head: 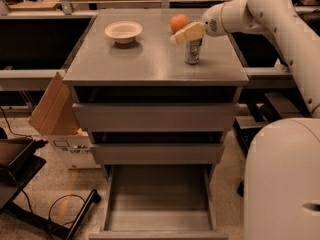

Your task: Pick redbull can from bottom drawer and place on counter

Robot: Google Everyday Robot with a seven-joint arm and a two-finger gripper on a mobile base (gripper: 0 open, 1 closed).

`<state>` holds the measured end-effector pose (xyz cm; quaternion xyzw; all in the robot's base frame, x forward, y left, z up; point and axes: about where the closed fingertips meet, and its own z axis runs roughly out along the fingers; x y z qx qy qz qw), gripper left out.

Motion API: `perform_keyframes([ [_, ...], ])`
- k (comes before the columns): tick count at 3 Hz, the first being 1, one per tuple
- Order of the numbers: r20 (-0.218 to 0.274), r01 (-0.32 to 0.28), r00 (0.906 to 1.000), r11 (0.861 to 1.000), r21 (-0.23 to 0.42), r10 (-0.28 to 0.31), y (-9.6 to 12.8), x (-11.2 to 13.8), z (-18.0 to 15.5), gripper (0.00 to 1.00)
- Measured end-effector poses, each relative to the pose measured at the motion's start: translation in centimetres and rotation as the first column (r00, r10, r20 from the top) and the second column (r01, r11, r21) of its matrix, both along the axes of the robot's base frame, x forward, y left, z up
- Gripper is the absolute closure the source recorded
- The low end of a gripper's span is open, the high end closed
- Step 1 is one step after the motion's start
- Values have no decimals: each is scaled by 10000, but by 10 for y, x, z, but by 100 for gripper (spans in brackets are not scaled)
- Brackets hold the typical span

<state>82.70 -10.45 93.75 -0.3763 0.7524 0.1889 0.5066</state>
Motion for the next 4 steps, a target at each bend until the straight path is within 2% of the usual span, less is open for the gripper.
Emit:
perform_keyframes([
  [1,-9,-54,10000,10000,-9,54,0,-2,2,0],
  [2,-110,-601,9981,9981,-93,600,-4,-20,27,0],
  [3,-216,-599,9980,9960,-658,586,-42,-64,65,0],
  [4,-504,905,9939,9869,-1339,-980,-116,-137,113,0],
])
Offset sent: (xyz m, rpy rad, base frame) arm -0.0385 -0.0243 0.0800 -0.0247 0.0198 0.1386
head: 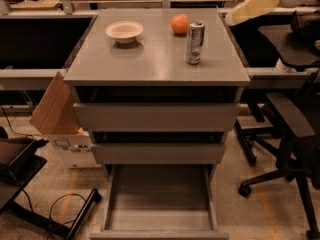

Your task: Pick redbull can from bottom drawer and place on counter

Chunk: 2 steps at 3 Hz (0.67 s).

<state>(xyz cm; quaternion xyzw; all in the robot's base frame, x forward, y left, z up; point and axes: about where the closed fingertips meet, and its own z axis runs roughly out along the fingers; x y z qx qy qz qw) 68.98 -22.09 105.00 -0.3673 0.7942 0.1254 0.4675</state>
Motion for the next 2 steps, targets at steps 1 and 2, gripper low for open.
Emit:
perform_keyframes([
  [1,-359,1236,9915,9912,-468,-1253,-37,-51,10,0],
  [2,93,2536,9673,9646,-729,-2536,-37,-86,37,0],
])
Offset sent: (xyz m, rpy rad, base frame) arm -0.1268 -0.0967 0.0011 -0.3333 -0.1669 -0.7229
